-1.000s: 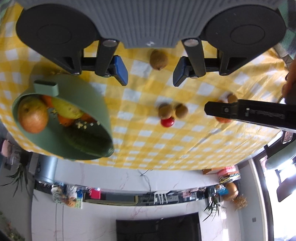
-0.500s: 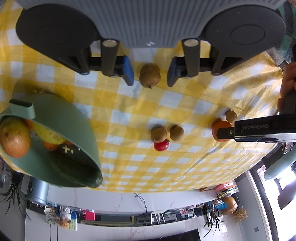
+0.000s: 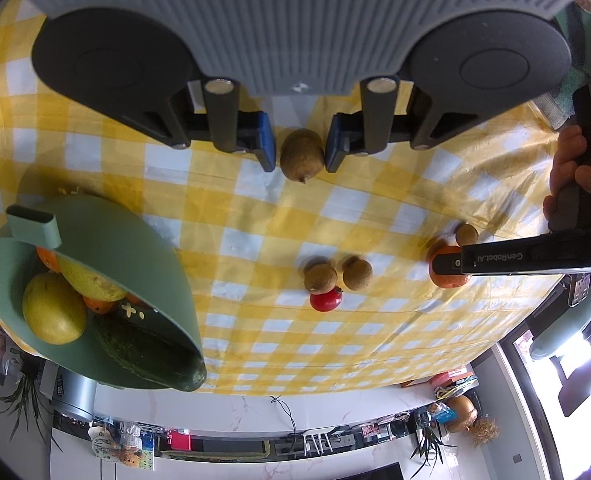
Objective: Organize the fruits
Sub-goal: 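Grasp the orange with the left tool while the right tool grasps a brown kiwi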
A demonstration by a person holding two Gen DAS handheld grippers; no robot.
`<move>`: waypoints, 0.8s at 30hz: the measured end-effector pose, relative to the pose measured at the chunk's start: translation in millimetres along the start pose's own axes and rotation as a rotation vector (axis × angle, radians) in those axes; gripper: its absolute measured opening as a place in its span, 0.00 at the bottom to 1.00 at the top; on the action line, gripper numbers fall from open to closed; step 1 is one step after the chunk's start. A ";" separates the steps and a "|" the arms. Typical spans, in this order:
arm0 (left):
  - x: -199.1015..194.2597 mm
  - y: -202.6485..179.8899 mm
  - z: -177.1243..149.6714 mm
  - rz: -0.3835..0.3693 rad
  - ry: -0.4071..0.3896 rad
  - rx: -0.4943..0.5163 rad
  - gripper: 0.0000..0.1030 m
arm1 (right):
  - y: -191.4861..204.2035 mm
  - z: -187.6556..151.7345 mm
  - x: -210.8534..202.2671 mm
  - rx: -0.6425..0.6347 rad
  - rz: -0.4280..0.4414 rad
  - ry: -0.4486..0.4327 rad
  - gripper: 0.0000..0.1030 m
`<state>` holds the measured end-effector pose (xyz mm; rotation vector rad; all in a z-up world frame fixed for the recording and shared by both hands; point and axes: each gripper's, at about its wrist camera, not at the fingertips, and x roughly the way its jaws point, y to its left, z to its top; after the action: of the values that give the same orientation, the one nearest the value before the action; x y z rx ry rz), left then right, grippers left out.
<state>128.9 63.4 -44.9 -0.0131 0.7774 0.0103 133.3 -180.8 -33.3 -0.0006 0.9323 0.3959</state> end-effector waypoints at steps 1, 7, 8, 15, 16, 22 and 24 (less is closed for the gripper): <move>0.2 0.0 -0.1 0.001 -0.001 0.001 0.61 | 0.1 0.0 0.0 -0.001 -0.001 0.000 0.25; 1.2 0.9 1.5 -0.007 -0.004 -0.010 0.52 | 4.2 0.4 1.7 -0.028 -0.013 -0.002 0.24; 1.2 0.9 1.4 -0.007 -0.005 -0.008 0.51 | 4.4 0.3 1.8 -0.030 -0.013 -0.002 0.24; -0.9 0.4 1.5 -0.013 -0.020 -0.001 0.49 | 3.5 0.2 2.2 -0.040 -0.013 -0.002 0.22; -2.1 -0.2 1.7 -0.012 -0.026 0.003 0.49 | 3.5 0.4 2.2 -0.041 -0.013 -0.002 0.22; -10.3 -4.8 4.0 -0.014 -0.049 0.011 0.48 | 2.8 0.9 0.6 -0.043 -0.011 -0.008 0.22; -14.3 -6.3 5.5 -0.018 -0.058 0.012 0.48 | 2.1 2.0 -1.3 -0.044 -0.014 -0.017 0.22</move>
<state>122.7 57.2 -31.0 -0.0079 0.7189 -0.0109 133.4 -178.9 -30.8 -0.0435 0.9059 0.4029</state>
